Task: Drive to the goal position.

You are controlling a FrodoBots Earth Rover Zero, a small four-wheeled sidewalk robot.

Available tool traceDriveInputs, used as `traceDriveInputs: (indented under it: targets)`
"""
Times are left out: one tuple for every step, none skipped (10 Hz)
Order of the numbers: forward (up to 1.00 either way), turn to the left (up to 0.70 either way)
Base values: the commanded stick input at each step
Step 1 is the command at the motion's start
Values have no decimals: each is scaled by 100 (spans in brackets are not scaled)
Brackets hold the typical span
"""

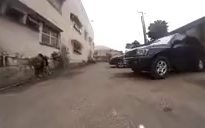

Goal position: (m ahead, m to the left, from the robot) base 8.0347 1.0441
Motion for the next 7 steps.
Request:
traceDriveInputs:
  targets:
    - [30, 0]
    - [30, 0]
    - [30, 0]
    - [30, 0]
    - [30, 0]
    - [30, 0]
    - [30, 0]
